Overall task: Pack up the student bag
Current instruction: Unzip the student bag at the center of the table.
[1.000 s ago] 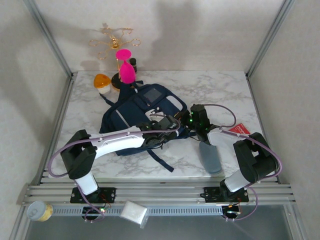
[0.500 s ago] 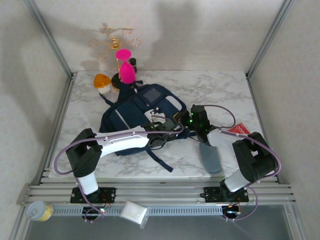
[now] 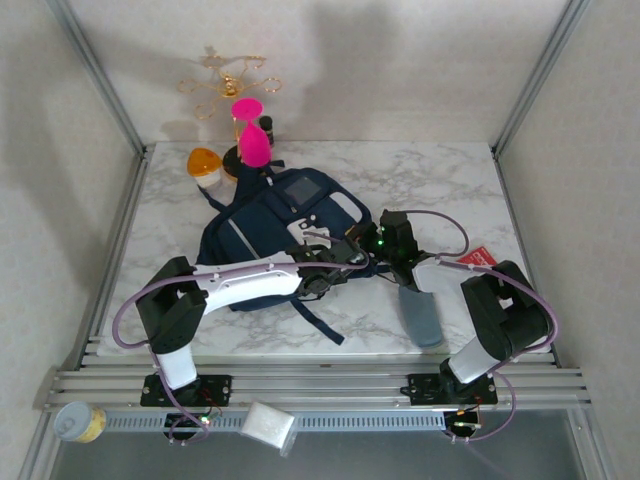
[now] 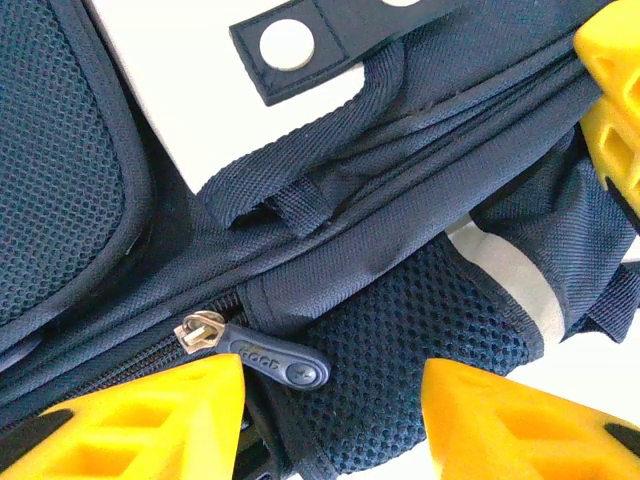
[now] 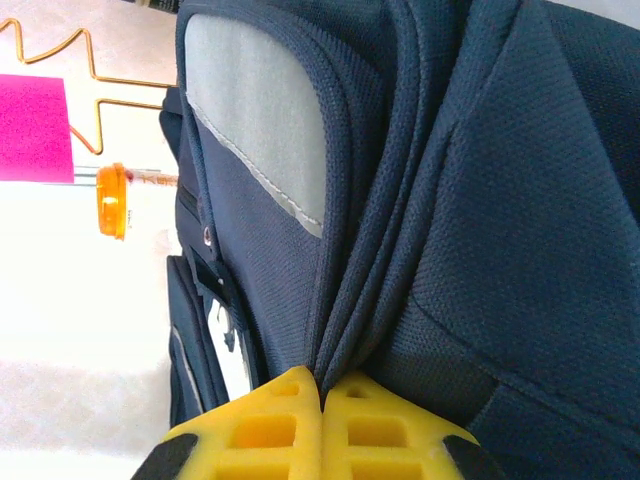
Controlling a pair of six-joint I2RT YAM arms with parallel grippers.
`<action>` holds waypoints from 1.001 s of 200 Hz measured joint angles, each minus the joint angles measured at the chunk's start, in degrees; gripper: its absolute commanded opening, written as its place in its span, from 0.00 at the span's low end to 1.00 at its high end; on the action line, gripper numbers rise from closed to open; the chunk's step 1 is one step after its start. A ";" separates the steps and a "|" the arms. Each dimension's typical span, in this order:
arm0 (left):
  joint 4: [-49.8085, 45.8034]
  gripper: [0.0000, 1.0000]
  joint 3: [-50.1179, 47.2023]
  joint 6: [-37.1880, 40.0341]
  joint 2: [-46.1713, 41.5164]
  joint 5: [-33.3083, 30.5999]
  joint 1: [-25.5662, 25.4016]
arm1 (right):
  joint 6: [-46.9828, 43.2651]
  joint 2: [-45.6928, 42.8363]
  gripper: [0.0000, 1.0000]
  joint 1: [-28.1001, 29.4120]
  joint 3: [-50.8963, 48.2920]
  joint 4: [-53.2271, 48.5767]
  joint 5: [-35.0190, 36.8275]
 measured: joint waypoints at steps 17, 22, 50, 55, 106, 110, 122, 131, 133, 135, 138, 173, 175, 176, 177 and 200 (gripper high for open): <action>-0.92 0.51 0.15 0.13 0.00 -0.44 0.00 | -0.02 0.04 0.00 0.02 0.00 0.07 0.00; -1.31 0.51 0.31 0.17 0.00 -0.63 0.00 | -0.02 0.07 0.00 0.02 0.00 0.09 0.02; -2.45 0.52 1.75 0.35 0.57 -1.31 0.09 | -0.02 0.31 0.00 0.04 0.00 0.24 0.04; -2.49 0.52 1.84 0.37 0.72 -1.49 0.13 | -0.02 0.33 0.00 0.07 0.00 0.22 0.02; -2.51 0.52 1.60 0.63 2.60 -1.51 1.92 | -0.02 0.37 0.00 0.07 0.00 0.24 0.02; -2.51 0.52 1.57 0.63 2.71 -1.51 2.08 | -0.02 0.37 0.00 0.09 0.00 0.24 0.02; -2.51 0.52 1.31 0.66 2.86 -1.51 2.64 | -0.02 0.37 0.00 0.11 0.00 0.24 0.04; -2.51 0.53 1.22 0.68 2.93 -1.51 3.04 | -0.02 0.37 0.00 0.11 0.00 0.24 0.04; -2.51 0.53 1.22 0.70 3.02 -1.53 3.15 | -0.02 0.37 0.00 0.11 0.00 0.24 0.04; -2.51 0.53 1.22 0.70 3.04 -1.53 3.21 | -0.02 0.37 0.00 0.11 0.00 0.24 0.04; -2.51 0.53 1.22 0.70 3.10 -1.53 3.28 | -0.02 0.37 0.00 0.11 0.00 0.24 0.04; -2.10 0.53 1.22 0.74 4.98 -1.51 3.50 | -0.04 0.39 0.00 0.35 0.00 0.02 0.02; -2.10 0.53 1.22 0.76 5.07 -1.51 3.50 | -0.04 0.42 0.00 0.37 0.00 -0.02 0.02; -2.10 0.53 1.22 0.74 5.14 -1.51 3.50 | -0.04 0.42 0.00 0.39 0.00 -0.04 0.02; -2.10 0.53 1.22 0.74 5.18 -1.51 3.50 | -0.04 0.42 0.00 0.42 0.00 -0.04 0.02; -1.42 0.52 -0.09 0.74 4.83 -1.51 3.50 | -0.22 0.44 0.00 0.59 0.02 -0.59 -0.15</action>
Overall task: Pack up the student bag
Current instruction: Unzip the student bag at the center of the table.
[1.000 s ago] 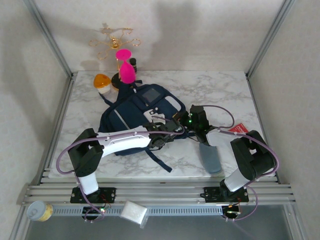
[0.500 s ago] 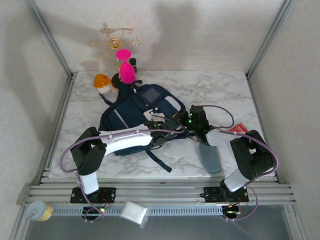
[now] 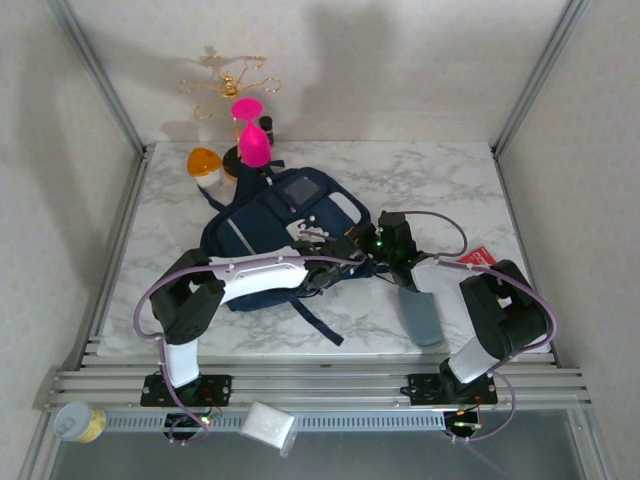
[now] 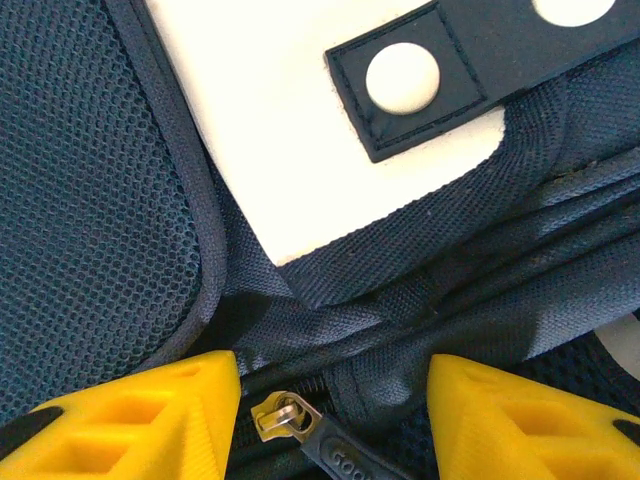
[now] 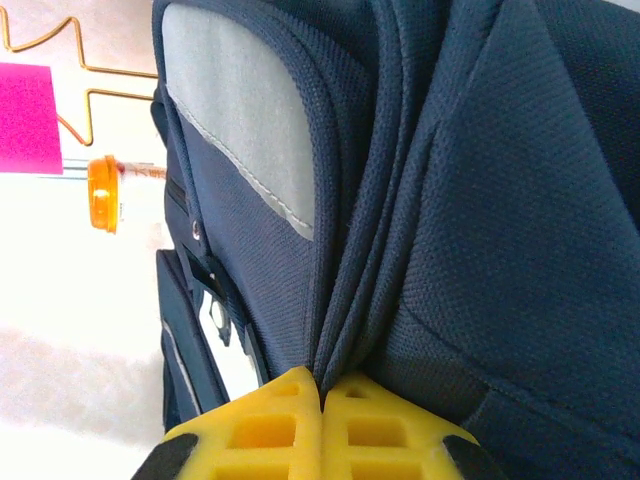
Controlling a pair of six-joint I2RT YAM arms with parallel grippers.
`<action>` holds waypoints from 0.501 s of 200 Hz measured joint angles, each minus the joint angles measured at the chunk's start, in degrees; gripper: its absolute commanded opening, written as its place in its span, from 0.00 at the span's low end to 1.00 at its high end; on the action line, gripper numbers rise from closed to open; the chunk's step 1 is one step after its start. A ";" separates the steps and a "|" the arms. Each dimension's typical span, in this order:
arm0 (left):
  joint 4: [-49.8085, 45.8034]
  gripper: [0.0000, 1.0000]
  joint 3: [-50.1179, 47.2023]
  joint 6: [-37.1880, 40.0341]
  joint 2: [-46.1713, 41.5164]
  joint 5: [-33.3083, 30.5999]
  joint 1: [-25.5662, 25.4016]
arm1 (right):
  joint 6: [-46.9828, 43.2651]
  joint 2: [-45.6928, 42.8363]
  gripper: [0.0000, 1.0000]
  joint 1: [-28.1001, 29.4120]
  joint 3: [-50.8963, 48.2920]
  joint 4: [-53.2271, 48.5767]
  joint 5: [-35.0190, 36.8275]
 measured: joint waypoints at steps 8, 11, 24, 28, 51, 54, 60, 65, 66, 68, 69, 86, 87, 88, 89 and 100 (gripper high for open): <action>0.31 0.52 -0.98 0.02 -0.44 0.00 0.00 | -0.04 -0.02 0.00 0.17 0.09 -0.44 -0.33; 0.35 0.52 -1.33 0.02 -0.66 0.00 0.00 | -0.02 0.00 0.00 0.26 0.11 -0.57 -0.50; 0.37 0.52 -2.91 0.04 -1.68 0.00 0.00 | -0.04 -0.02 0.00 0.66 0.20 -1.05 -1.07; 0.39 0.51 -3.37 0.04 -1.99 0.00 0.00 | -0.07 -0.02 0.00 0.76 0.22 -1.14 -1.18; 0.66 0.45 -6.27 0.04 -4.59 0.17 0.02 | -0.44 0.00 0.00 1.27 0.33 -1.55 -1.79; 0.66 0.44 -6.54 0.07 -4.92 0.20 0.02 | -0.46 -0.02 0.00 1.29 0.33 -1.60 -1.81; 0.61 0.44 -6.91 0.07 -5.51 0.24 0.02 | -0.52 -0.02 0.00 1.40 0.33 -1.64 -1.99; 0.57 0.44 -7.13 0.11 -5.95 0.26 0.02 | -0.63 -0.02 0.00 1.40 0.35 -1.64 -2.14; 0.57 0.44 -7.17 0.11 -6.01 0.28 0.02 | -0.63 0.00 0.00 1.40 0.37 -1.64 -2.16; 0.59 0.44 -7.23 0.11 -6.16 0.33 0.02 | -0.66 -0.02 0.00 1.40 0.37 -1.64 -2.21; 0.57 0.44 -7.26 0.11 -6.21 0.37 0.02 | -0.68 -0.02 0.00 1.40 0.39 -1.64 -2.19; 0.37 0.43 -7.41 0.17 -6.93 0.55 0.02 | -0.72 -0.02 0.00 1.40 0.57 -1.64 -2.19; 0.37 0.43 -7.45 0.17 -6.97 0.61 0.02 | -0.72 -0.02 0.00 1.40 0.59 -1.64 -2.19; 0.37 0.43 -7.45 0.17 -6.99 0.61 0.02 | -0.72 -0.02 0.00 1.40 0.59 -1.64 -2.19; 0.37 0.43 -7.48 0.17 -7.02 0.63 0.02 | -0.72 -0.02 0.00 1.40 0.61 -1.64 -2.19; 0.31 0.41 -7.58 0.17 -7.10 0.87 0.07 | -0.90 -0.02 0.00 1.40 0.66 -1.64 -2.19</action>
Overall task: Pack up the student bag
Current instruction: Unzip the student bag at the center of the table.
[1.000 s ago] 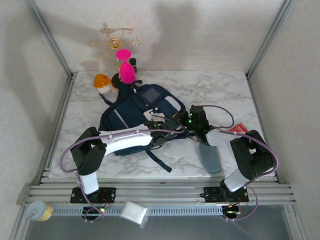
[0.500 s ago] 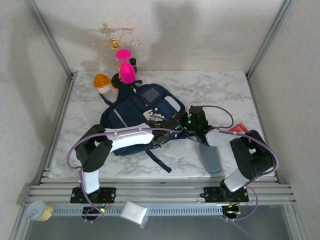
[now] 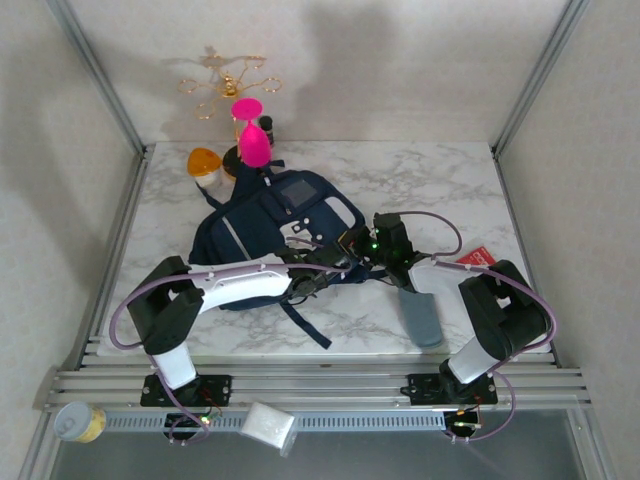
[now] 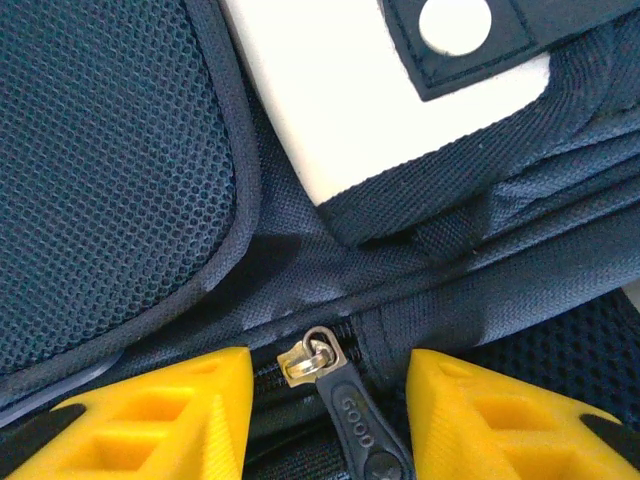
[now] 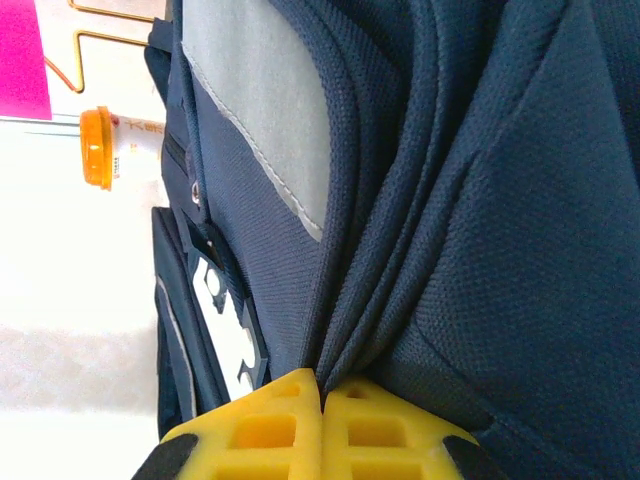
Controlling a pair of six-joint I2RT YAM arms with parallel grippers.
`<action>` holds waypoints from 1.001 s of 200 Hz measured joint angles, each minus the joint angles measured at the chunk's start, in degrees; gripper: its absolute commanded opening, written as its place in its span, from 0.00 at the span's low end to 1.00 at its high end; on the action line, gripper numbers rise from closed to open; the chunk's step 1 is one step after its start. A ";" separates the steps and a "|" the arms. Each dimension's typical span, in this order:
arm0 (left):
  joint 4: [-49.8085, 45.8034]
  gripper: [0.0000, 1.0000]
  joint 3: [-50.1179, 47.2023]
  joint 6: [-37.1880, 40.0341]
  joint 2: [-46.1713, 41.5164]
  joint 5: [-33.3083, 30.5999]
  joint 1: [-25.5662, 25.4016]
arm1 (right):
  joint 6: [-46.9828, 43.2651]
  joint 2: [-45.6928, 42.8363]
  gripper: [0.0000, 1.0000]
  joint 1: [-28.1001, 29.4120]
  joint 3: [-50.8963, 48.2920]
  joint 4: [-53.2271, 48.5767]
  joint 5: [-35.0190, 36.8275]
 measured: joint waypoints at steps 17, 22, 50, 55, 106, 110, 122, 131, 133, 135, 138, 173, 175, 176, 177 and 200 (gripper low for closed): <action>-0.02 0.38 0.00 0.02 0.00 0.17 0.00 | -0.07 0.00 0.00 0.00 0.02 -0.13 0.00; -0.04 0.38 0.00 0.00 0.00 0.22 0.00 | -0.17 0.00 0.00 0.00 0.02 -0.13 0.00; -0.15 0.33 0.00 0.02 -0.04 0.63 0.00 | -0.28 0.00 0.00 0.00 0.09 -0.22 -0.02; -0.17 0.32 0.00 0.04 -0.07 0.70 0.00 | -0.42 0.02 0.00 0.00 0.11 -0.28 -0.02; -0.57 0.16 0.00 0.04 -0.50 1.57 0.66 | -0.85 0.17 0.00 -0.07 0.83 -1.03 0.00; -0.57 0.14 0.00 0.02 -0.57 1.75 0.70 | -0.85 0.24 0.00 -0.07 0.85 -1.03 0.00; -0.55 0.08 -0.02 -0.11 -0.85 2.23 0.85 | -0.85 0.35 0.00 -0.07 0.85 -1.01 0.00; -0.55 0.06 -0.04 -0.11 -1.18 2.54 0.98 | -0.85 0.46 0.00 -0.07 0.90 -1.01 0.00; -0.55 0.06 -0.07 -0.13 -1.27 2.56 1.05 | -0.85 0.46 0.00 -0.07 0.90 -1.01 0.00; -0.52 0.06 -0.09 -0.15 -1.33 2.60 1.09 | -0.85 0.48 0.00 -0.04 0.90 -1.01 0.00; -0.48 0.05 -0.13 -0.15 -1.55 2.67 1.18 | -0.87 0.55 0.00 -0.07 0.92 -1.01 0.00; 0.48 0.00 -1.27 -0.44 -4.17 4.35 2.60 | -1.66 0.59 0.00 -0.28 1.16 -1.03 0.07; 0.52 0.00 -1.33 -0.44 -4.35 4.42 2.69 | -1.70 0.59 0.00 -0.31 1.16 -1.03 0.02; 0.52 0.00 -1.40 -0.44 -4.50 4.50 2.78 | -1.70 0.59 0.00 -0.35 1.16 -1.03 0.00; 0.55 0.00 -1.42 -0.44 -4.57 4.52 2.80 | -1.70 0.59 0.00 -0.35 1.16 -1.03 0.00; 0.55 0.00 -1.73 -0.59 -5.77 5.33 3.61 | -2.16 0.59 0.00 -0.68 1.40 -1.27 -0.17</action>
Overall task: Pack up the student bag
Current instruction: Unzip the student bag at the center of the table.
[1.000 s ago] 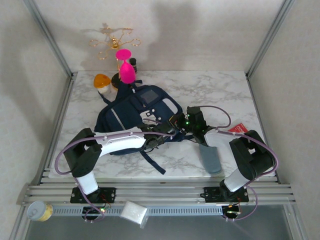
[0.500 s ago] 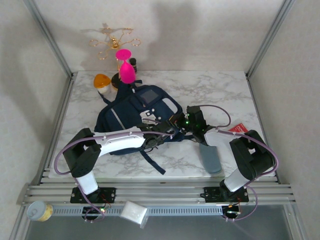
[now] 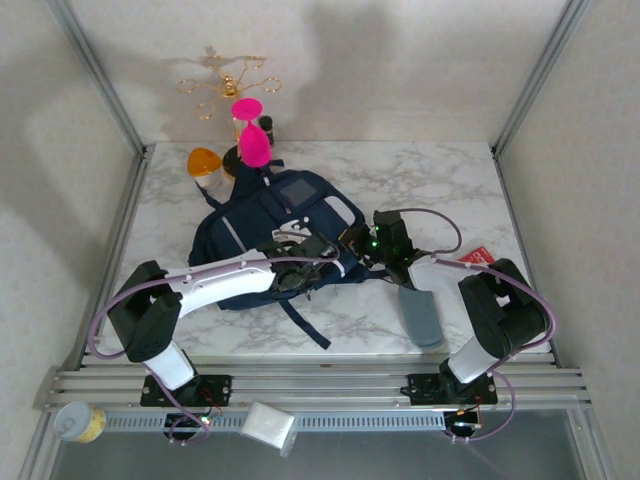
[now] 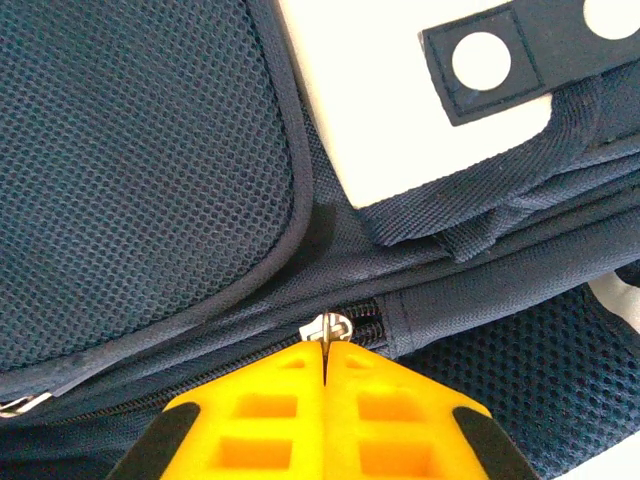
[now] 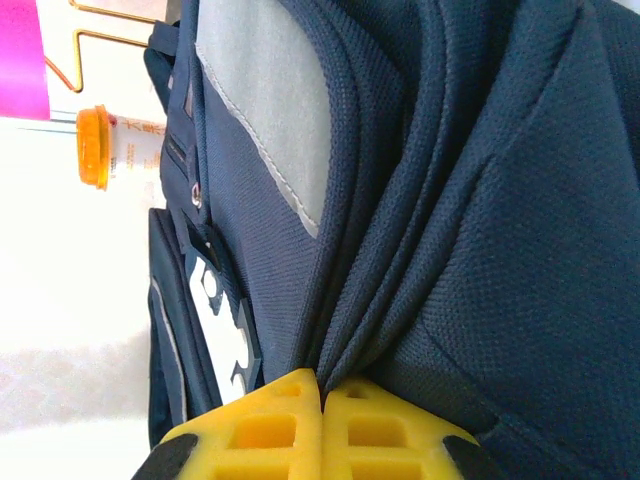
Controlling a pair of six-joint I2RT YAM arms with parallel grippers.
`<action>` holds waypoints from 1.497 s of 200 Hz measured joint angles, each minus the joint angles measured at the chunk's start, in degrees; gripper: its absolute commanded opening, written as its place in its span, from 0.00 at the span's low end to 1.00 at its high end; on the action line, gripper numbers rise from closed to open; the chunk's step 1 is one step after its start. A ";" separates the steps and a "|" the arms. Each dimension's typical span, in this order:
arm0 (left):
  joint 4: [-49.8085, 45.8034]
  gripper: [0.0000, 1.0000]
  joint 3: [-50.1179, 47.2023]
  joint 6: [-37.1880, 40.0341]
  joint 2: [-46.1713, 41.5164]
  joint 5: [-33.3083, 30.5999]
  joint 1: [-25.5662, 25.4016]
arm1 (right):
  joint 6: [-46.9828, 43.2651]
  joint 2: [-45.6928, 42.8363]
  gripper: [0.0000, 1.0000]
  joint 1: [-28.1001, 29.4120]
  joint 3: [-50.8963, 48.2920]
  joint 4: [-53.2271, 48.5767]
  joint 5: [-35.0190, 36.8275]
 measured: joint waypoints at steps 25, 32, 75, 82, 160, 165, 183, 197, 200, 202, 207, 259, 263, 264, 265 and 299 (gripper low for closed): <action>0.04 0.00 -0.76 0.20 -0.31 0.74 0.07 | -0.50 0.00 0.00 -0.52 0.50 -0.66 -0.26; 0.13 0.00 -1.38 0.44 -0.70 1.27 0.11 | -0.66 0.00 0.00 -0.76 0.55 -0.76 -0.46; 0.00 0.00 -4.55 1.55 -2.29 3.52 0.98 | -2.47 1.07 0.00 -2.97 2.64 -2.23 -1.57; 0.17 0.00 -5.07 1.73 -2.75 3.87 1.22 | -2.95 1.66 0.00 -3.67 3.37 -2.58 -2.05; 5.07 0.14 -6.95 6.51 -2.36 10.86 3.37 | -7.26 6.43 0.00 -6.62 10.14 -6.93 -4.37; 5.16 0.16 -6.95 6.86 -1.84 11.06 3.37 | -7.43 6.54 0.00 -6.62 10.21 -7.15 -4.37; 5.44 0.35 -7.04 7.67 -0.37 11.56 3.37 | -7.98 6.71 0.09 -6.62 10.21 -7.65 -4.33; 6.49 0.36 -7.65 7.80 -0.02 12.22 3.41 | -8.46 6.71 0.14 -6.60 10.23 -8.07 -4.28; 6.71 0.35 -7.78 7.78 -0.02 12.33 3.41 | -8.90 6.71 0.15 -6.60 10.25 -8.22 -4.31; 6.88 0.34 -7.87 7.78 -0.02 12.37 3.41 | -8.92 6.71 0.15 -6.62 10.25 -8.28 -4.28; 7.28 0.32 -8.11 7.82 -0.02 12.50 3.41 | -9.20 6.71 0.17 -6.62 10.25 -8.57 -4.11; 9.29 0.08 -9.75 8.72 0.17 13.31 4.17 | -13.53 2.80 0.43 -6.49 10.82 -14.51 -0.26; 9.38 0.06 -9.79 8.92 0.17 13.55 4.28 | -13.73 2.21 0.45 -6.45 10.82 -14.88 -0.13; 9.40 0.05 -9.79 8.85 0.17 13.60 4.33 | -13.77 2.03 0.45 -6.40 10.82 -15.08 -0.04; 9.44 0.04 -9.81 8.94 0.17 13.64 4.39 | -13.84 1.95 0.45 -6.38 10.82 -15.21 0.04; 9.49 0.00 -9.77 9.79 -0.31 14.25 4.72 | -15.30 -0.94 0.53 -3.21 12.41 -19.47 1.79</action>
